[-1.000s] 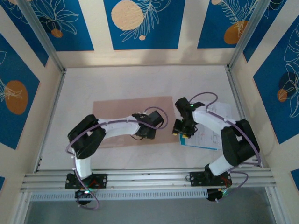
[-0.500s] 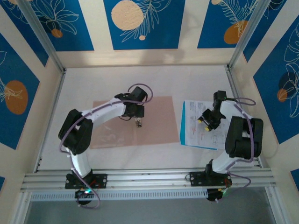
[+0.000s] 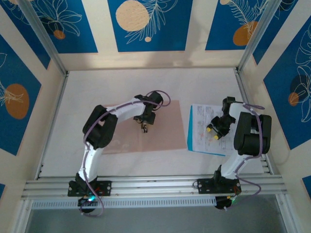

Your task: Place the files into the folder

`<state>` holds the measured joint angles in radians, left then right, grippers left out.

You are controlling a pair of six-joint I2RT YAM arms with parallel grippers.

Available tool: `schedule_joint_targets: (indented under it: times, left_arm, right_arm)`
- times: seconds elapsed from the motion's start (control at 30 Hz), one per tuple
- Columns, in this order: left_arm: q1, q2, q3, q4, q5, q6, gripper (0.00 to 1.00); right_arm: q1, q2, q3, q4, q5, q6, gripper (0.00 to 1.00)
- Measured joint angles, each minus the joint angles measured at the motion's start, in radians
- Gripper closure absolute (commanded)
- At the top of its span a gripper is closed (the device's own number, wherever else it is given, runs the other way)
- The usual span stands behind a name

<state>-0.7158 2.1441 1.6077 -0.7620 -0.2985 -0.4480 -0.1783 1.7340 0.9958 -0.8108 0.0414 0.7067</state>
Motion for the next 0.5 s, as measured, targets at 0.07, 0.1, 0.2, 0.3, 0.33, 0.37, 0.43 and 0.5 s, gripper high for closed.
schedule_joint_targets:
  times: [0.07, 0.1, 0.2, 0.3, 0.33, 0.37, 0.43, 0.5]
  left_arm:
    - [-0.014, 0.008, 0.018, -0.011, -0.014, 0.003, 0.41]
    - [-0.019, 0.010, 0.023, -0.012, -0.014, 0.003, 0.41]
    - [-0.034, 0.021, 0.032, -0.015, -0.021, 0.002, 0.41]
    - [-0.042, 0.028, 0.045, -0.017, -0.021, -0.004, 0.41]
    - [-0.044, 0.031, 0.048, -0.018, -0.021, -0.007, 0.41]
    - [-0.045, 0.032, 0.052, -0.020, -0.021, -0.013, 0.41]
    - [-0.046, 0.035, 0.056, -0.019, -0.016, -0.021, 0.42]
    - [-0.047, 0.037, 0.058, -0.017, -0.010, -0.034, 0.42]
  right_arm:
    - [0.014, 0.010, 0.010, -0.007, 0.001, 0.000, 0.56]
    - [0.023, 0.014, 0.014, -0.010, 0.002, 0.000, 0.56]
    - [0.055, 0.025, 0.029, -0.018, 0.008, 0.000, 0.55]
    - [0.071, 0.026, 0.032, -0.017, 0.010, 0.000, 0.54]
    - [0.073, 0.026, 0.033, -0.017, 0.013, 0.000, 0.54]
    - [0.076, 0.026, 0.035, -0.018, 0.014, 0.000, 0.53]
    - [0.086, 0.030, 0.042, -0.023, 0.024, 0.000, 0.50]
    - [0.100, 0.032, 0.049, -0.027, 0.038, 0.000, 0.49]
